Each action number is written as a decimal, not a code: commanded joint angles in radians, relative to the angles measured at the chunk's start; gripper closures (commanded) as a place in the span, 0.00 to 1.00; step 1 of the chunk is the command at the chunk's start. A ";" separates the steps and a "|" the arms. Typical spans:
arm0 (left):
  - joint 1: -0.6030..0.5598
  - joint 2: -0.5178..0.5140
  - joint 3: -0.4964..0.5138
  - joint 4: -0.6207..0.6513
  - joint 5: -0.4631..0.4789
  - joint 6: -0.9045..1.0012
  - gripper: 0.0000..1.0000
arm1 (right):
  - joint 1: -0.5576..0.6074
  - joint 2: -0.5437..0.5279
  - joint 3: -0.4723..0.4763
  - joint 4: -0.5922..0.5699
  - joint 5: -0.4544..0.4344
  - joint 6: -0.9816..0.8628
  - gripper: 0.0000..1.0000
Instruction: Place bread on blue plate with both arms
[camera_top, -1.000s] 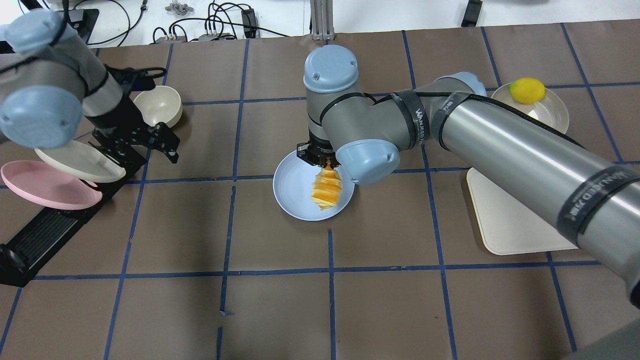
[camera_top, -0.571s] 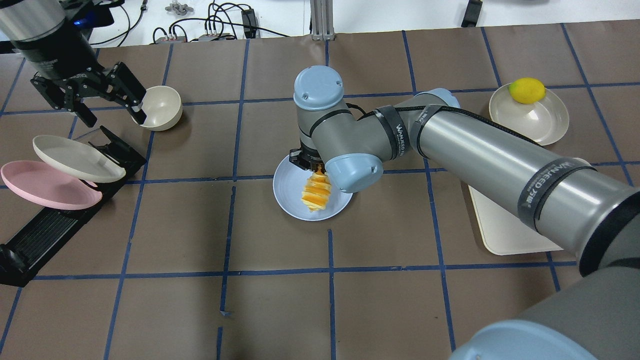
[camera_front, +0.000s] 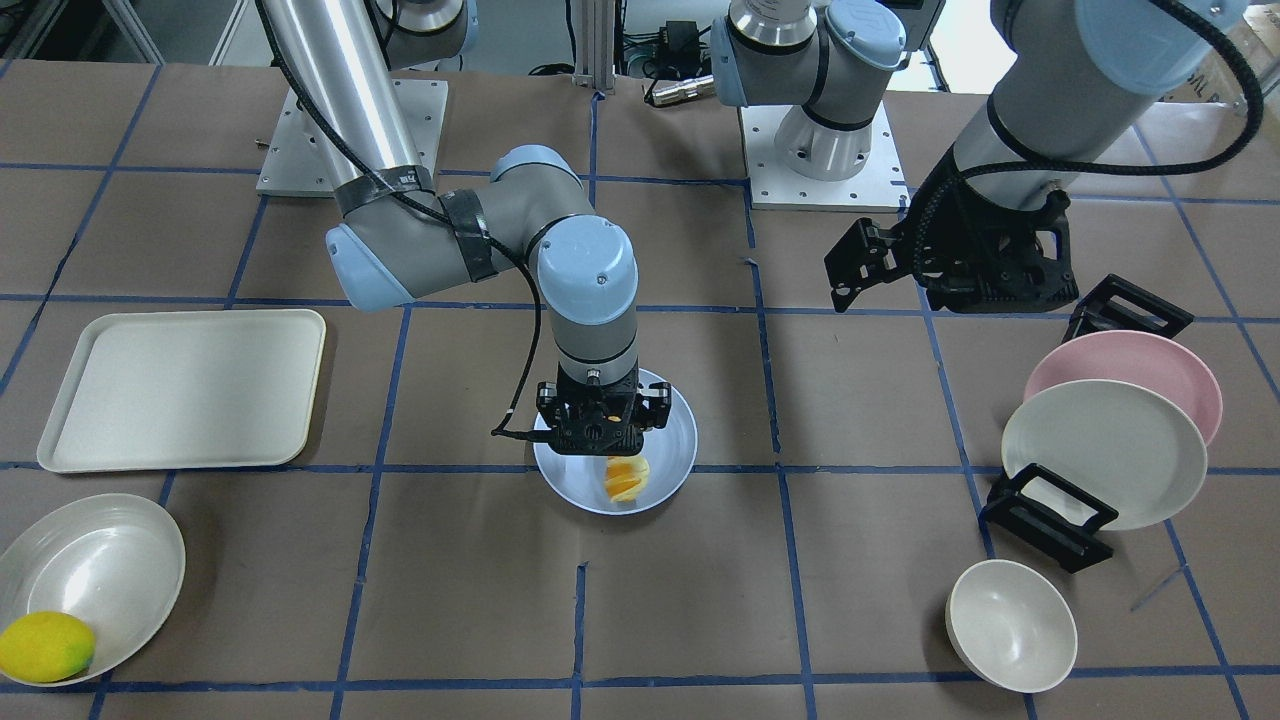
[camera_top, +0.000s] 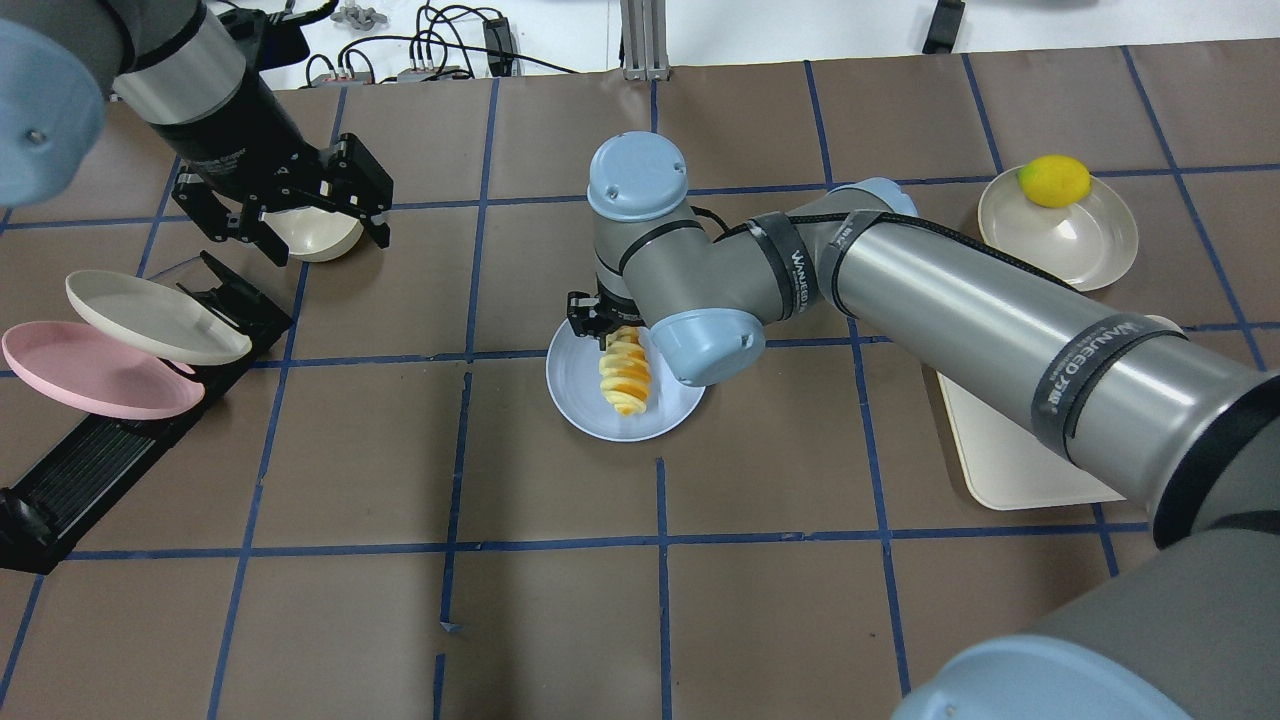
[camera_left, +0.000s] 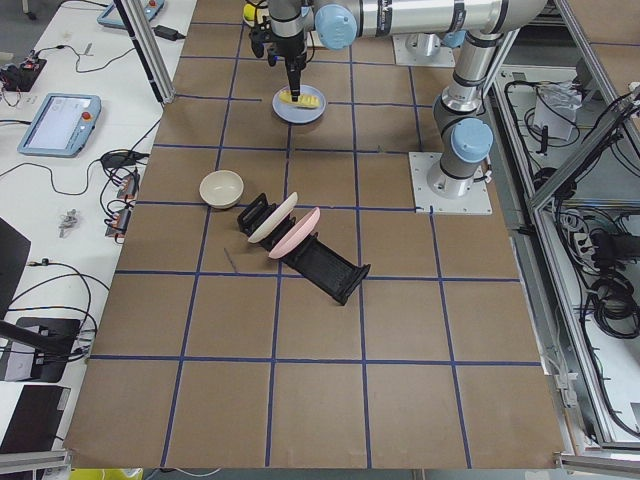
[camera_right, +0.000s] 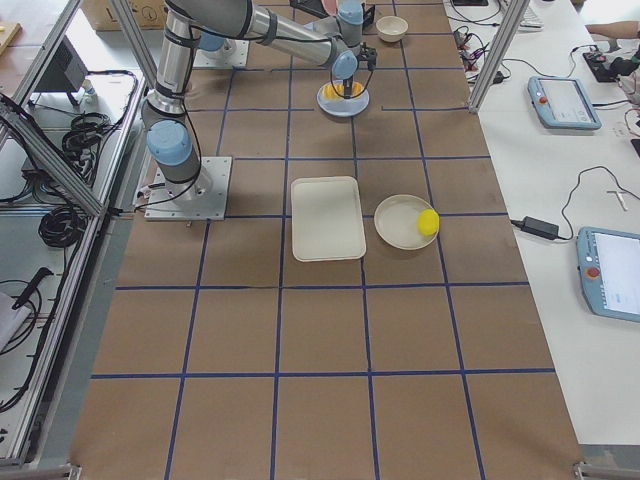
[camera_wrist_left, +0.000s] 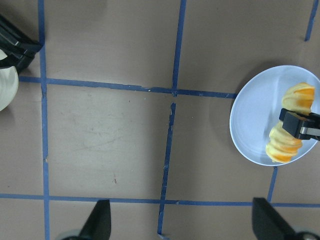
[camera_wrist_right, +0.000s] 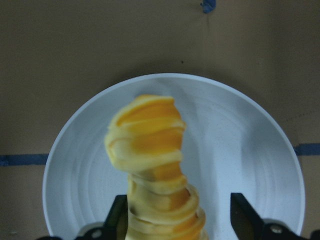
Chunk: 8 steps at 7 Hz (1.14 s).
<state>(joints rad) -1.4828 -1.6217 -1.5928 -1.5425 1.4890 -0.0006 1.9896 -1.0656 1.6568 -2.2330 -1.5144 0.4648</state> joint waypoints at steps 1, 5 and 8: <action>-0.002 0.032 -0.072 0.090 0.004 -0.001 0.00 | 0.000 -0.001 0.001 -0.001 0.000 0.002 0.00; -0.002 0.032 -0.082 0.085 0.002 -0.001 0.00 | -0.121 -0.176 -0.001 0.091 -0.013 -0.129 0.00; -0.004 0.032 -0.085 0.087 0.001 -0.009 0.00 | -0.338 -0.406 -0.116 0.537 -0.001 -0.215 0.00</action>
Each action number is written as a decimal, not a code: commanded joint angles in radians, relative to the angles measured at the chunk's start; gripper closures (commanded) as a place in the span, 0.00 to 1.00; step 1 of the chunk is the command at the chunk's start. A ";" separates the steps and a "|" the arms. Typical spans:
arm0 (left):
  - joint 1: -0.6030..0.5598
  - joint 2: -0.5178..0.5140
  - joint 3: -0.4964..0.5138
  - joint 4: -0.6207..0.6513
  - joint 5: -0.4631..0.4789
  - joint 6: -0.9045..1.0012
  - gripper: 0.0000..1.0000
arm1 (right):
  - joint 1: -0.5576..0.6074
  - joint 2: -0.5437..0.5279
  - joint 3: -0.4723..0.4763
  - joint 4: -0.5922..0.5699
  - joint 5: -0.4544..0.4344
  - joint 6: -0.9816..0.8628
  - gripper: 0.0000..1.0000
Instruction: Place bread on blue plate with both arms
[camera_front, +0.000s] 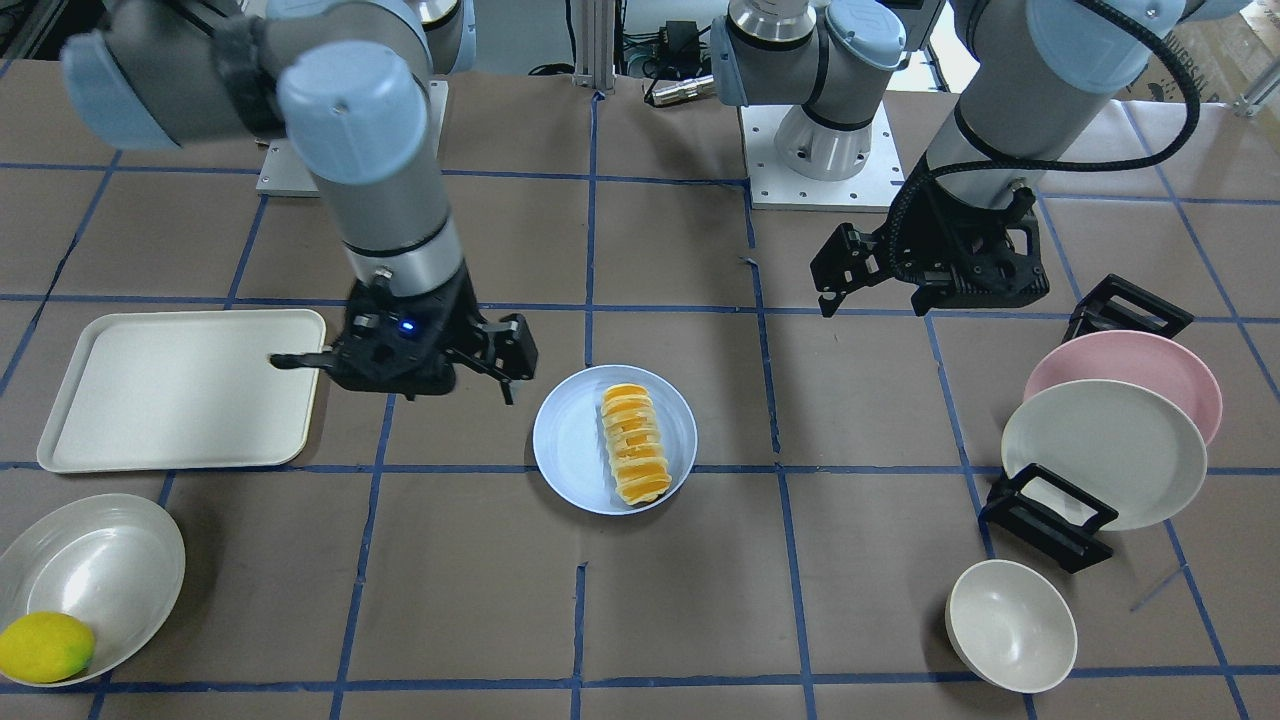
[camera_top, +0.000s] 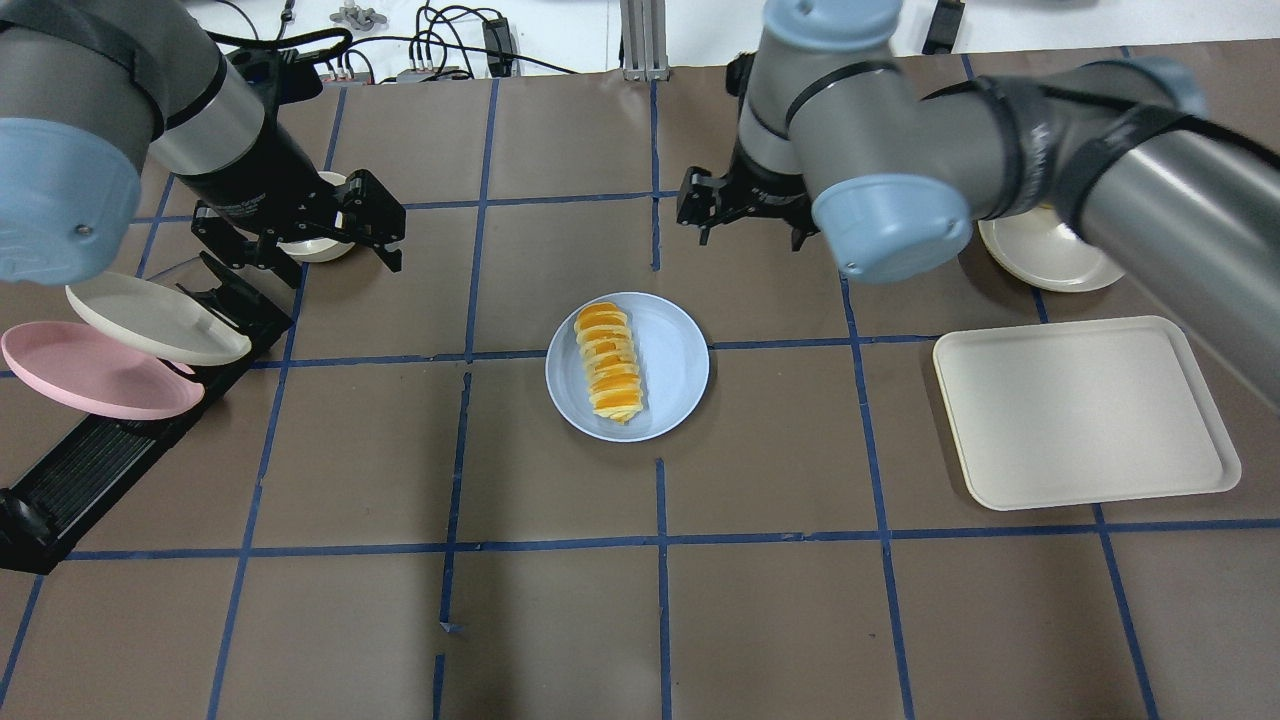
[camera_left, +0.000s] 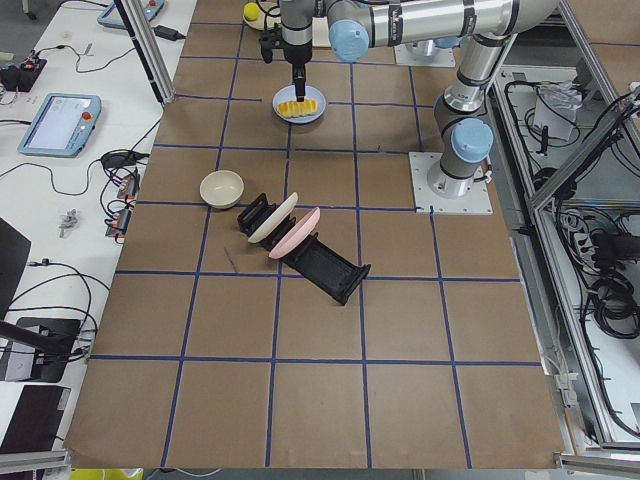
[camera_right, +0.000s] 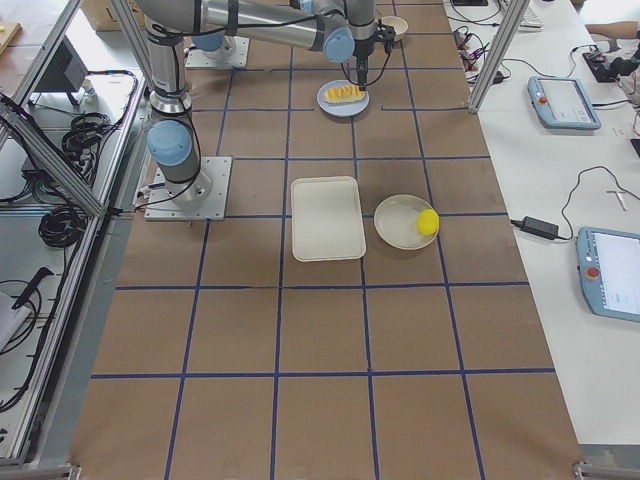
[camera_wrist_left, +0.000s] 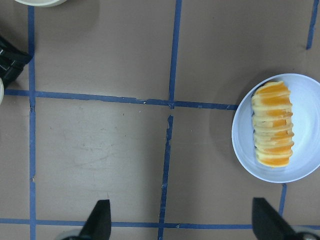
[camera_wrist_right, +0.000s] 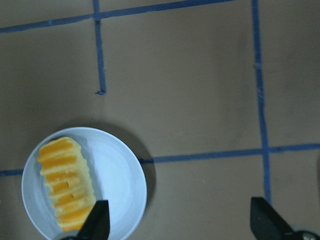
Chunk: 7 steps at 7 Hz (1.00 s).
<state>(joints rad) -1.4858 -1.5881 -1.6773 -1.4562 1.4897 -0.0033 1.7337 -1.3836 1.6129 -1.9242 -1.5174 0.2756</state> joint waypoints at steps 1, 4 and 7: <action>-0.001 -0.003 -0.001 0.002 0.000 -0.006 0.00 | -0.110 -0.130 -0.123 0.437 0.014 -0.018 0.00; -0.001 0.000 -0.001 0.002 -0.003 -0.001 0.00 | -0.115 -0.211 -0.131 0.531 0.001 -0.077 0.00; -0.001 -0.001 -0.001 0.004 -0.003 -0.001 0.00 | -0.161 -0.222 -0.122 0.480 -0.056 -0.215 0.01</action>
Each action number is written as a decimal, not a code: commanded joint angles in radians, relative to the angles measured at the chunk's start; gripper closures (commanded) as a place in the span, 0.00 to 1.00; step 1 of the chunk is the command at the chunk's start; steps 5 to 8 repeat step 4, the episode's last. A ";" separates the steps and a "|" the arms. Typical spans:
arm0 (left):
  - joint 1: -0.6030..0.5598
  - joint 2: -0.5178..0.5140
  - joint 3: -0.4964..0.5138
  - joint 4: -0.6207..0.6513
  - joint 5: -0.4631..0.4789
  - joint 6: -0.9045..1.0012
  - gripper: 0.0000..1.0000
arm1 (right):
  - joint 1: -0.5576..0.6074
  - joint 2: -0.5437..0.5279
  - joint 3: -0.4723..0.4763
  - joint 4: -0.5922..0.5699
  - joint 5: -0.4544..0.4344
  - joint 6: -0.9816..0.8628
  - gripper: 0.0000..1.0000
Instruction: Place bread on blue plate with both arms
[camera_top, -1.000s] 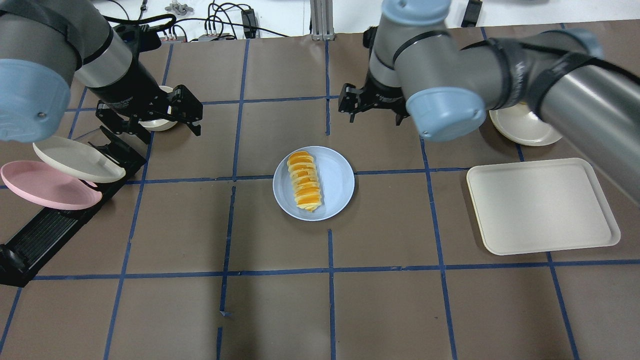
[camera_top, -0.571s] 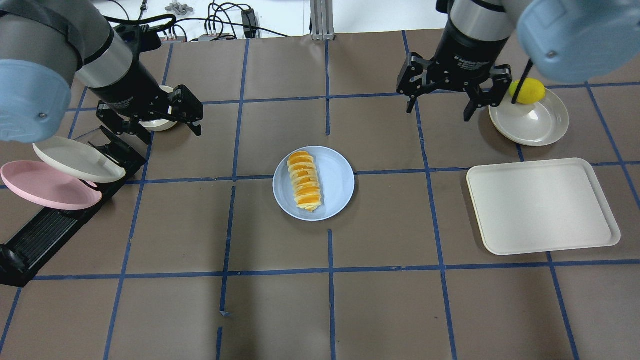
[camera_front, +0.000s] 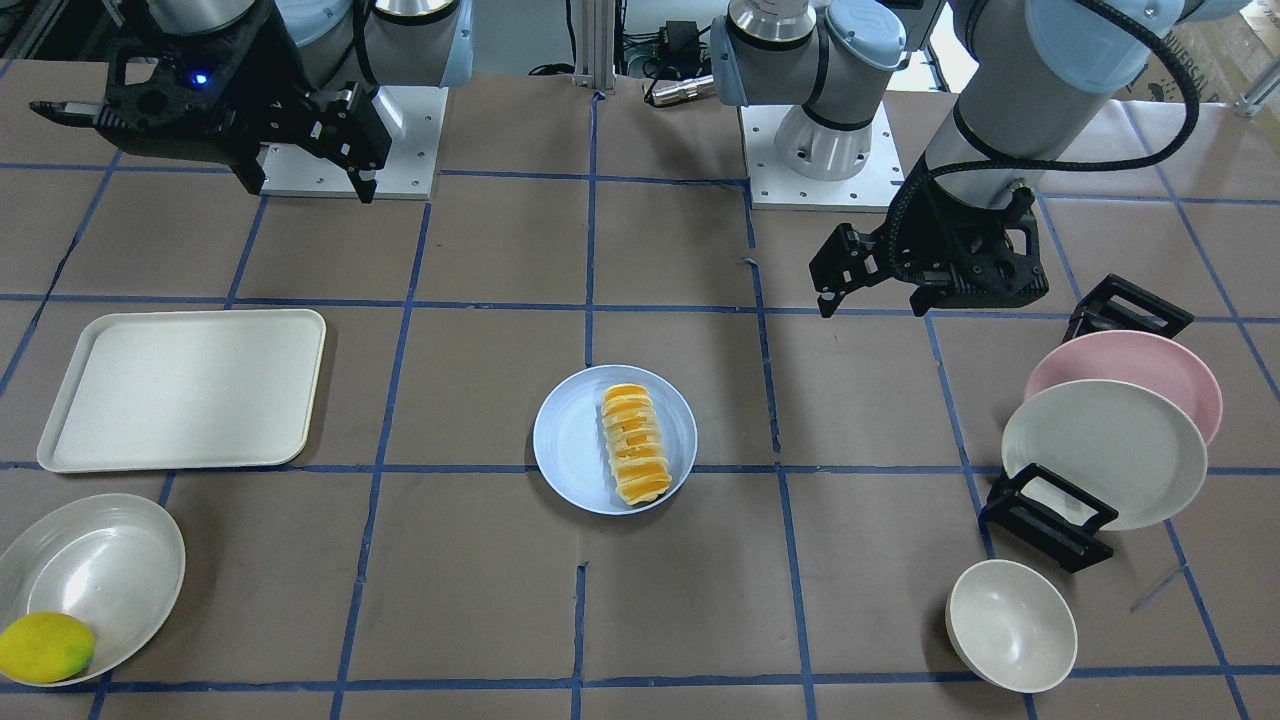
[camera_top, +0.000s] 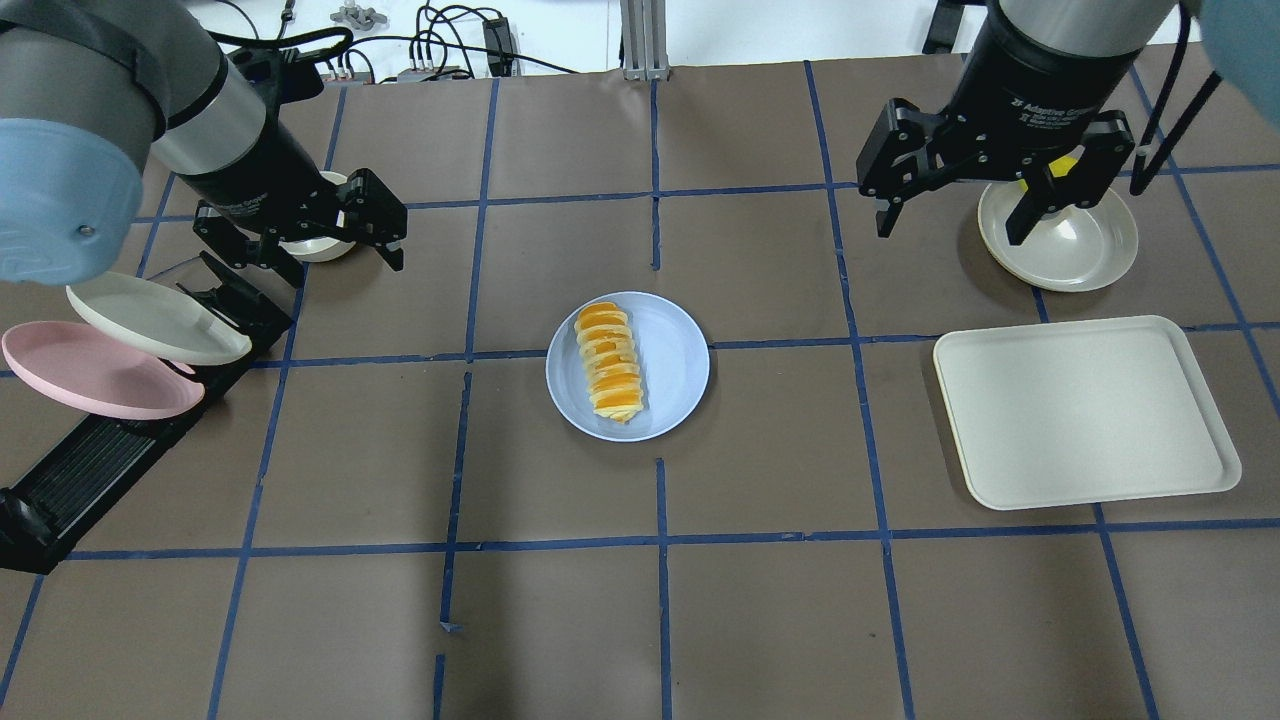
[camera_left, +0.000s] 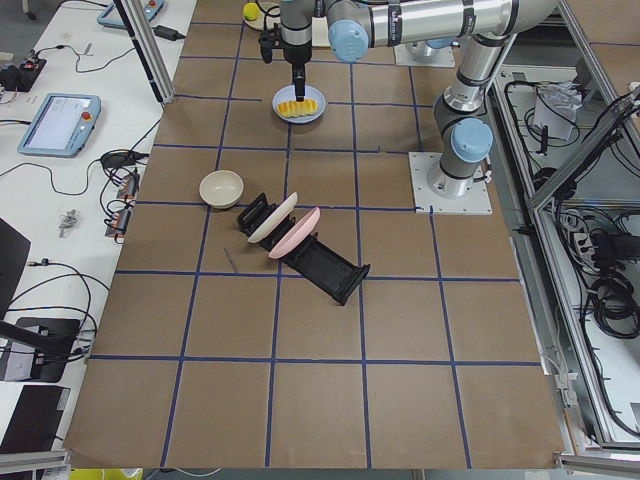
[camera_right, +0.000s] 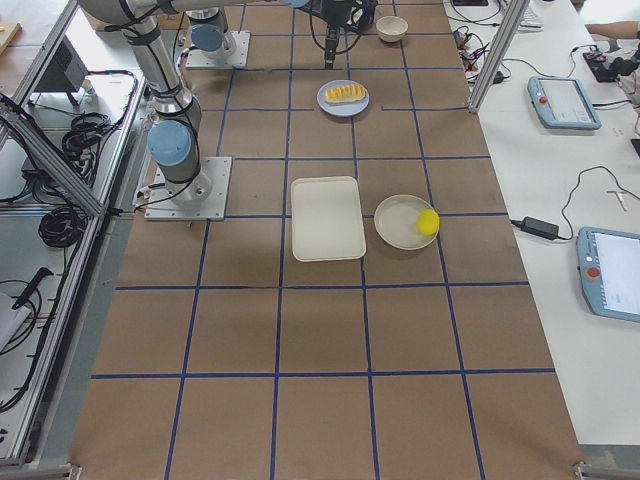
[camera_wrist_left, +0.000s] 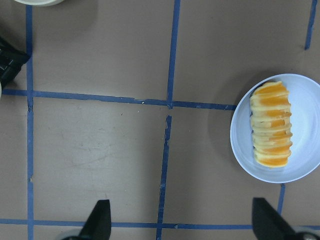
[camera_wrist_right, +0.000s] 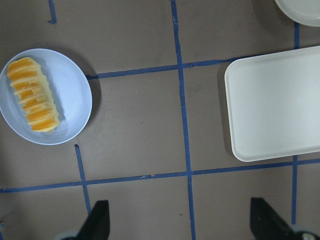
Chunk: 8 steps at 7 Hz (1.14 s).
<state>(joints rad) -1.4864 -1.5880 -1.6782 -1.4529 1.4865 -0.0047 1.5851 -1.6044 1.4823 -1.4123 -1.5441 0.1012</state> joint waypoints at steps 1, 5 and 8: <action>0.002 -0.001 0.000 0.000 0.000 0.000 0.00 | -0.010 -0.003 0.010 -0.036 -0.030 -0.035 0.01; 0.002 -0.001 0.000 0.000 -0.003 0.000 0.00 | -0.008 -0.003 0.012 -0.039 -0.024 -0.025 0.01; 0.002 -0.001 0.000 0.000 -0.003 0.000 0.00 | -0.008 -0.003 0.012 -0.039 -0.024 -0.025 0.01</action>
